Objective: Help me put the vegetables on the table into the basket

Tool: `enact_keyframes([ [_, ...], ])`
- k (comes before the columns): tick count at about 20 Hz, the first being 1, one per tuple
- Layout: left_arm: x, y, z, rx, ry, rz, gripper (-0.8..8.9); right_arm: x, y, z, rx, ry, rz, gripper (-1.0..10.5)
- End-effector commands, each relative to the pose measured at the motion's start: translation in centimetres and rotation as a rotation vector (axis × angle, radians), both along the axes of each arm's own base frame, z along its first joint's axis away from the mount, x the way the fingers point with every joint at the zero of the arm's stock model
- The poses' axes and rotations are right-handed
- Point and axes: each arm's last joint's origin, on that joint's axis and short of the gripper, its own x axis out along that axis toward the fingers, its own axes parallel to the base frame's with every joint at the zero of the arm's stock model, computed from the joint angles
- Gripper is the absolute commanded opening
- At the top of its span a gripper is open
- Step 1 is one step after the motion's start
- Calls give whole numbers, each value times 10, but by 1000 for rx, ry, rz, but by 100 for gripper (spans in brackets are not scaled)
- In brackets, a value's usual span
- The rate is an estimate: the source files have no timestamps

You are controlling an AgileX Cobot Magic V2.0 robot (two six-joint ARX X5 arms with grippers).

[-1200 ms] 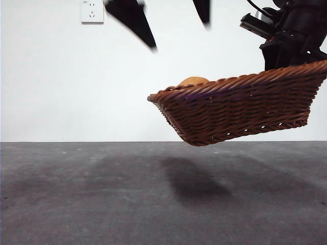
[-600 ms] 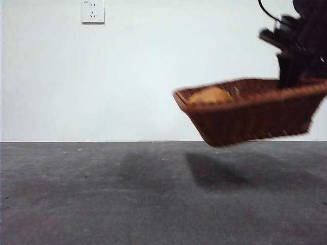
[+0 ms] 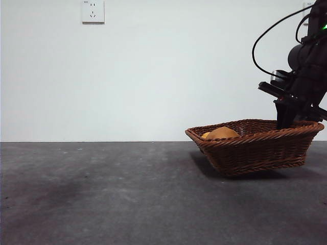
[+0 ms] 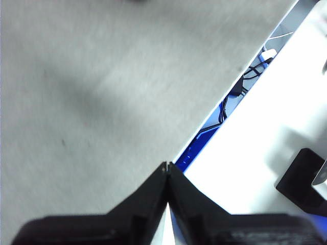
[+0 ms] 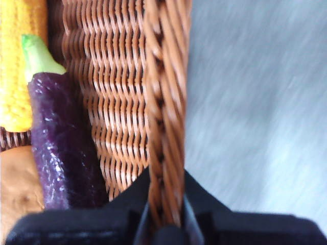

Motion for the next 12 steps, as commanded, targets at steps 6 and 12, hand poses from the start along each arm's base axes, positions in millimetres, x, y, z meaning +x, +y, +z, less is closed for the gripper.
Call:
enact_keyframes([
  [6, -15, 22, 5, -129, 6, 96, -4, 8, -6, -24, -14, 30, 75, 45],
  [12, -18, 21, 5, -166, 62, 41, -4, 0, -10, 7, -131, 0, 16, 594],
])
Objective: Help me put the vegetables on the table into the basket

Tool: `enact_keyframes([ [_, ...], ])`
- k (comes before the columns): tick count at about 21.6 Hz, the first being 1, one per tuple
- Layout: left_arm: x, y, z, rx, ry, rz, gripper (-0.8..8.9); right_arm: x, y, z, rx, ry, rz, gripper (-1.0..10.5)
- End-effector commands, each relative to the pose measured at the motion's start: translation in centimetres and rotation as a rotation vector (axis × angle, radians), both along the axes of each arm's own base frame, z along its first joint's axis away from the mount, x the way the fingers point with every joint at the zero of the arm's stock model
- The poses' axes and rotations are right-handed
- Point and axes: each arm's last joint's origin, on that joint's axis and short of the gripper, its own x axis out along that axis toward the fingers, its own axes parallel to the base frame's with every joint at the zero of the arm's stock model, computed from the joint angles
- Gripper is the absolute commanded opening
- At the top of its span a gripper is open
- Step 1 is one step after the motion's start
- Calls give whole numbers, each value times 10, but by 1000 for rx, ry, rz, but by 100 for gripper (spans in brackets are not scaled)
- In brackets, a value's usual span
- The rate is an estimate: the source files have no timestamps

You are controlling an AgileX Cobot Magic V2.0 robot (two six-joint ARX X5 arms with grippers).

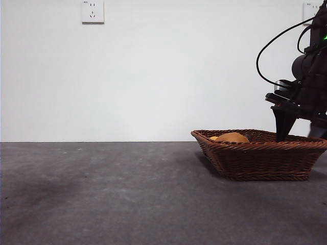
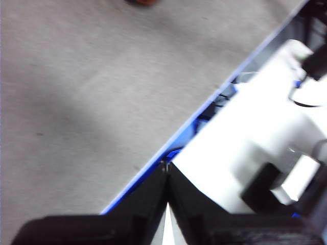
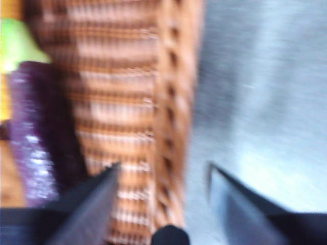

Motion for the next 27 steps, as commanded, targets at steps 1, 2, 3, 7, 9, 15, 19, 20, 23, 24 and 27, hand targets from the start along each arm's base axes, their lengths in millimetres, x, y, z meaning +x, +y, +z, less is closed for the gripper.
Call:
enact_keyframes([
  [1, -2, 2, 0, -17, 2, -17, -4, -9, -1, 31, -52, -59, -33, 567],
  [2, -3, 3, 1, -14, -11, -31, -4, -16, -2, 47, -69, -92, -50, 469],
  [3, -4, 4, 1, -14, -24, -42, -4, -25, -1, 67, -76, -133, -62, 386],
  [7, -8, 12, 2, 3, -109, -85, -3, -91, 1, 161, -79, -350, -99, 40],
  [9, -8, 14, 3, 33, -156, -79, -4, -132, 1, 198, -101, -453, -144, -12],
  [15, -6, 15, 3, 95, -230, -78, -4, -285, 5, 259, -134, -639, -181, -11],
  [19, -5, 14, 2, 85, -210, -63, -3, -354, 6, 268, -137, -778, -208, -11],
  [20, -5, 13, 2, 90, -207, -64, -3, -368, 7, 269, -135, -817, -210, -11],
  [23, -1, 8, 1, 108, -194, -66, -3, -389, 8, 269, -131, -875, -214, -11],
  [24, 0, 5, 1, 116, -188, -67, -3, -388, 8, 270, -132, -875, -215, -11],
  [27, 5, -2, -1, 143, -168, -71, -3, -382, 7, 269, -133, -856, -213, -11],
])
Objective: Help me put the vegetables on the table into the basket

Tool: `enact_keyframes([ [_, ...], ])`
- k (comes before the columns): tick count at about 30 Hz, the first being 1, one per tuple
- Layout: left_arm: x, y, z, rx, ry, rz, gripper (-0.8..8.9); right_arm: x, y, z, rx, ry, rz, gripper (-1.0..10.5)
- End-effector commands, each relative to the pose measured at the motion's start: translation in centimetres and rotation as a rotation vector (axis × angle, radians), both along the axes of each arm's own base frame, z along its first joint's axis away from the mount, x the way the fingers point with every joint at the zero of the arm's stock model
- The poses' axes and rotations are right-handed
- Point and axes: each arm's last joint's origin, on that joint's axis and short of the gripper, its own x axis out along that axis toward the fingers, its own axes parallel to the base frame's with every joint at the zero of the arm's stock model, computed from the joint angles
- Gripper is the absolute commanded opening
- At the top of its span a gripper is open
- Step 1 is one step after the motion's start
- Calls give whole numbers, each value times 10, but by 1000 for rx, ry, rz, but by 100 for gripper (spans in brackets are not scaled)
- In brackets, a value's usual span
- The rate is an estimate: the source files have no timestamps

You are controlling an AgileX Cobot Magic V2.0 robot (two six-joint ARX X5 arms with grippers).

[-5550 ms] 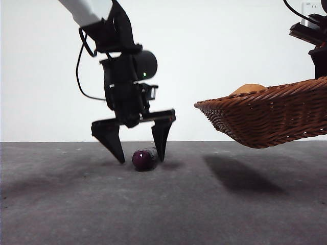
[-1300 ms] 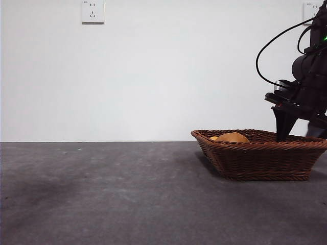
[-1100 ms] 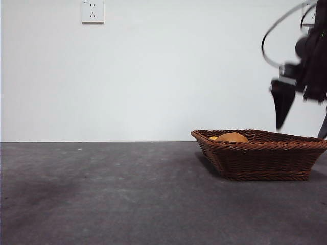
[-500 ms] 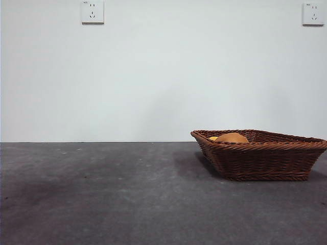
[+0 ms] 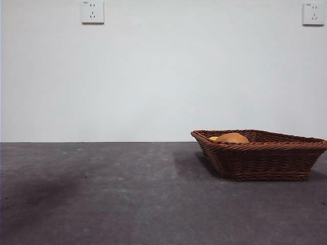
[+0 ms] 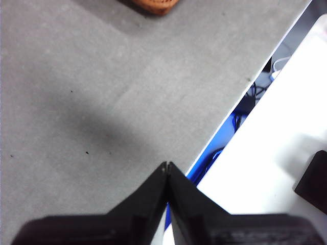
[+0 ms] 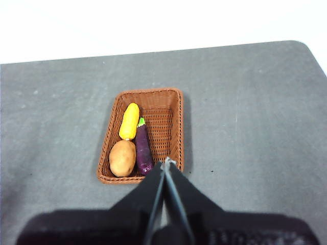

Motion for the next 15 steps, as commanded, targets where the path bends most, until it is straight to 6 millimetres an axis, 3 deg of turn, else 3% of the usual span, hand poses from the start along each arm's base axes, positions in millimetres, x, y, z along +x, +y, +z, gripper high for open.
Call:
enact_keyframes([
  [1, 4, -6, -2, 18, 18, 3, -3, 8, 0, -3, 10, 51, -5, -11],
  [10, 22, -17, -9, 75, 68, 84, -3, 47, -2, -6, 14, 159, -5, -11],
  [14, 32, -10, -15, -17, 184, 142, -3, 72, -2, -11, 15, 229, -6, -11],
  [15, 37, -6, -19, -27, 124, 135, -3, 82, -3, -13, 16, 257, -6, -11],
])
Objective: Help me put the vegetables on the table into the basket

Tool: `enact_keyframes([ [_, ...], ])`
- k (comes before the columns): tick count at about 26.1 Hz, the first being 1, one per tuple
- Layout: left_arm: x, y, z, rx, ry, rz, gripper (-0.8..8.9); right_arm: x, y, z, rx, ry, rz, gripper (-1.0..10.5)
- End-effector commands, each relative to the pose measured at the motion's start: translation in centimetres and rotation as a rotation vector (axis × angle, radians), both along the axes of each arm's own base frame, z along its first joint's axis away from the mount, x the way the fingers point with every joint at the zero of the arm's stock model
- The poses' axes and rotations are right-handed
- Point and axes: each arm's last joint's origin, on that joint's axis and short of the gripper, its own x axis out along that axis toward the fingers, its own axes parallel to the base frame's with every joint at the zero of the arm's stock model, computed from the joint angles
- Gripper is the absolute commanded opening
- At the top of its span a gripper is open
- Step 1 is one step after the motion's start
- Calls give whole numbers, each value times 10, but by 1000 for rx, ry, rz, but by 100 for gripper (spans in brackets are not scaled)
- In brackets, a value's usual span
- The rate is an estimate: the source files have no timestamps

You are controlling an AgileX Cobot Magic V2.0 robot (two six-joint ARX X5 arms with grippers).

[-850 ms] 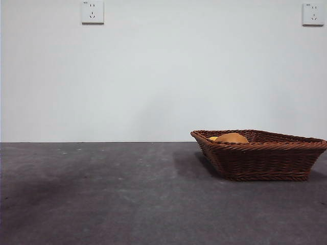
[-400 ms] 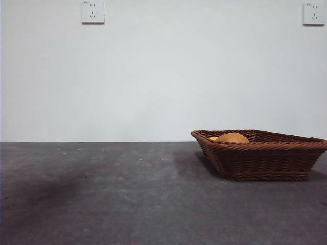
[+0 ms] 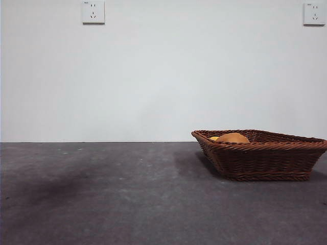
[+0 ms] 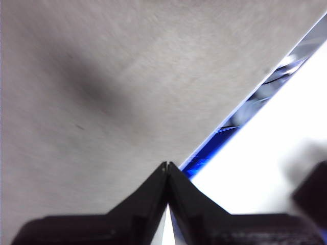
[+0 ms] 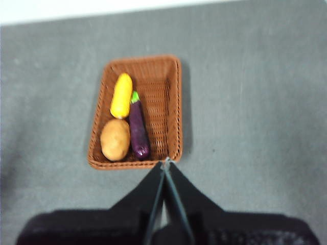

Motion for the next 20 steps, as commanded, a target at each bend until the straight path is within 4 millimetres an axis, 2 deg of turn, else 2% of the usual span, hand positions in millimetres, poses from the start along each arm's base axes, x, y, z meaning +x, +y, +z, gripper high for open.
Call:
enact_keyframes([
  [1, 10, 11, -9, -14, -171, 16, -3, 20, -1, -8, 8, 84, -5, -11],
  [4, 28, 24, -28, -147, -567, 156, -3, 52, -2, -18, 11, 179, -5, -11],
  [6, 34, 33, -56, -221, -721, 269, -3, 75, -2, -28, 13, 247, -5, -11],
  [8, 37, 42, -92, -259, -823, 364, -3, 97, -3, -39, 15, 316, -6, -11],
  [10, 34, 49, -126, -274, -818, 444, -3, 117, -4, -50, 17, 378, -6, -11],
  [12, 30, 56, -147, -248, -790, 497, -3, 134, -5, -62, 18, 435, -6, -11],
  [16, 19, 67, -162, -240, -882, 587, -3, 159, -5, -81, 21, 523, -7, -11],
  [20, 18, 72, -177, -248, -872, 654, -3, 172, -6, -92, 22, 566, -7, -11],
])
